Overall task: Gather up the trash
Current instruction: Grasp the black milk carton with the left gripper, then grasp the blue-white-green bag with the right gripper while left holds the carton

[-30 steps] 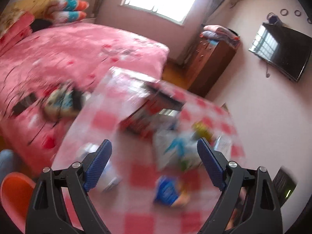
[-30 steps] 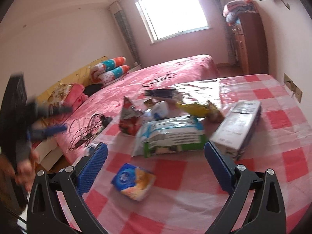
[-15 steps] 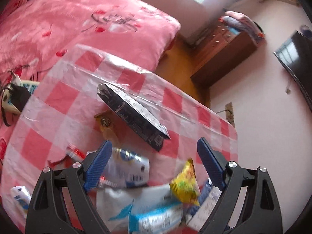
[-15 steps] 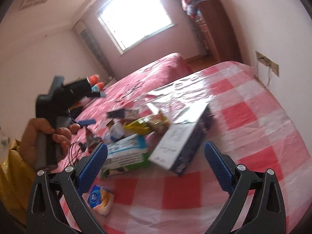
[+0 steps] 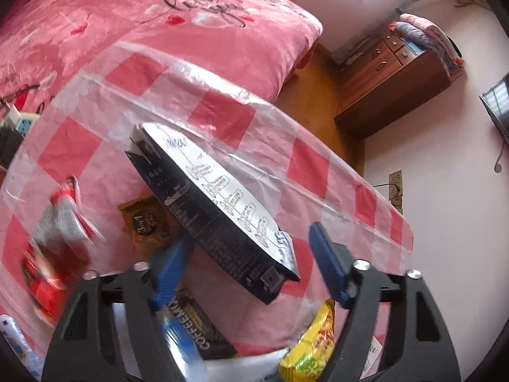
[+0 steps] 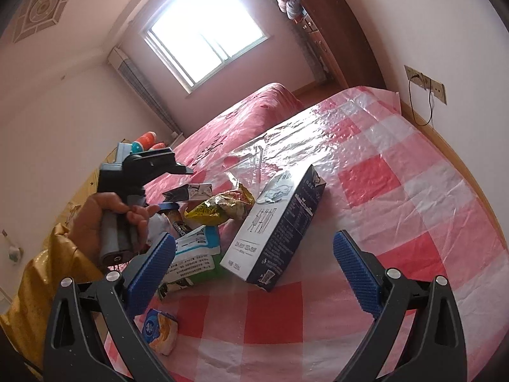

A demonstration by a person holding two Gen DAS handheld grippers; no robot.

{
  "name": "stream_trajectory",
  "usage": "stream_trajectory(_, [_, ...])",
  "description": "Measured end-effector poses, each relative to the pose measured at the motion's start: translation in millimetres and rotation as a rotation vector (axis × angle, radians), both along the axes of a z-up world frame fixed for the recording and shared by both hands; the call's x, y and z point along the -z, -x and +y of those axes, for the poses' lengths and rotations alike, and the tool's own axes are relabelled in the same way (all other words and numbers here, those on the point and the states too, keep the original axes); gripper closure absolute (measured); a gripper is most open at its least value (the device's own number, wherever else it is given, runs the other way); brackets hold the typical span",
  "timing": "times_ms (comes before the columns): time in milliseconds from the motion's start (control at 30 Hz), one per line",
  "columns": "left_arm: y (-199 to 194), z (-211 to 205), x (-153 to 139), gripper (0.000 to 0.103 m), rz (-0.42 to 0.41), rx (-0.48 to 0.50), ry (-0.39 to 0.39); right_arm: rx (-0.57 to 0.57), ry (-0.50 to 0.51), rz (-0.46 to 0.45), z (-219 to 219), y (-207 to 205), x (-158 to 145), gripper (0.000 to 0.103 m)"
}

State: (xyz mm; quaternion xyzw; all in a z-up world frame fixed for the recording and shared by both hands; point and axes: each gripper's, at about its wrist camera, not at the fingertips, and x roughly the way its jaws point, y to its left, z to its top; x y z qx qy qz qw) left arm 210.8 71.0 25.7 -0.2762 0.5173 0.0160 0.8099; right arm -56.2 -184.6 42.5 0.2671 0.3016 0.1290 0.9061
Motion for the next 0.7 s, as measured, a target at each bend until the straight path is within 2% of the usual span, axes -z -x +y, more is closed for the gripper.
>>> stream_trajectory(33, [-0.9,0.8,5.1,0.046,0.012,-0.006,0.01,-0.001,0.0,0.003,0.4,0.2,0.7,0.005])
stream_trajectory(100, [-0.4,4.1,13.6,0.056,0.027,-0.019,0.048,-0.003,-0.005,0.007,0.5,1.0,1.6,0.005])
stream_trajectory(167, [3.5,5.6,16.5,0.058,0.011,-0.015,0.076,-0.004,-0.008,0.007,0.2,1.2,2.3,0.005])
stream_trajectory(267, [13.0,2.3,15.2,0.059,-0.003,0.022,0.068,-0.005,-0.011,0.009,-1.1,-0.2,3.4,0.005])
stream_trajectory(533, [62.4,-28.1,4.2,0.067,-0.018,0.185,0.007,-0.008,-0.027,0.006,-7.2,0.2,5.1,0.005])
stream_trajectory(600, [75.8,-35.8,2.1,0.073,-0.029,0.226,0.021,-0.011,-0.032,0.007,-8.0,0.3,5.9,0.005])
stream_trajectory(700, [97.4,-48.9,-1.0,0.074,-0.032,0.282,0.02,-0.023,-0.037,0.009,-6.0,0.8,6.1,0.005])
